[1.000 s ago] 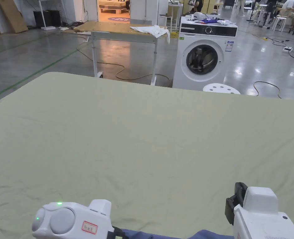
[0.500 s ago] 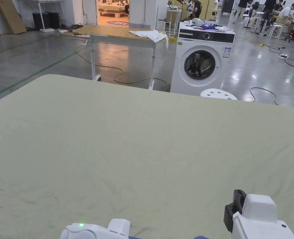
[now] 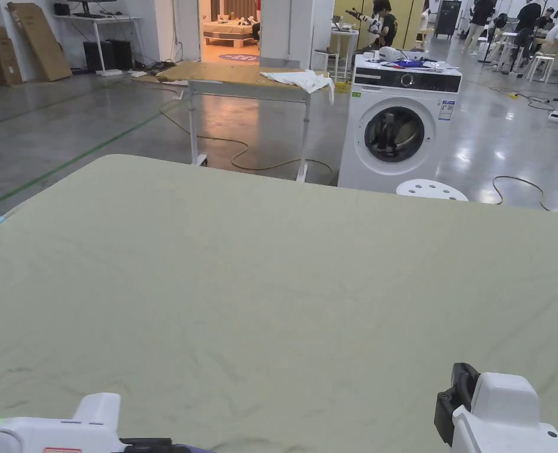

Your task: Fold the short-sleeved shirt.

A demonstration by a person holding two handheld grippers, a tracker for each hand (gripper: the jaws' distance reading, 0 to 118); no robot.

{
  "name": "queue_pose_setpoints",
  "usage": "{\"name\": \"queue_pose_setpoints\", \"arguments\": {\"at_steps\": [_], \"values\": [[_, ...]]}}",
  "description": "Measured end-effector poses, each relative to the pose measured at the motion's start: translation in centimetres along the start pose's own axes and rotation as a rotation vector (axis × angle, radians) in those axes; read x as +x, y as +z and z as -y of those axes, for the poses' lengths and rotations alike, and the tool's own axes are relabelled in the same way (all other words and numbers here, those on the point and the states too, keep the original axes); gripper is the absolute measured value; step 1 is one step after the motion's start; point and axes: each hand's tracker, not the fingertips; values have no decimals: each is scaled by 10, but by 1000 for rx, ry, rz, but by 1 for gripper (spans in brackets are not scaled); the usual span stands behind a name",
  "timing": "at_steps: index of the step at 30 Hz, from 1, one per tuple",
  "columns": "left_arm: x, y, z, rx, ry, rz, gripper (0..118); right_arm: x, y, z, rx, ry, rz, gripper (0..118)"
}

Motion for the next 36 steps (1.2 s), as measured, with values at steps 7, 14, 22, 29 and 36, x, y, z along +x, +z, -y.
{"name": "queue_pose_setpoints", "arguments": {"at_steps": [7, 14, 22, 29, 36], "values": [[-52, -33, 13, -102, 193, 190, 69, -5, -1, 5, -20, -13, -17, 2], [-67, -69, 20, -89, 298, 408, 41, -5, -1, 4, -23, -19, -12, 2], [-34, -34, 15, -19, 197, 315, 12, 1, -2, 3, -29, -10, 2, 2], [-7, 45, -20, 81, 98, 104, 11, 3, -6, 1, -32, -10, 1, 2], [35, 98, -43, 122, -52, -263, 11, -3, -10, 0, -29, -3, -26, 2]]}}
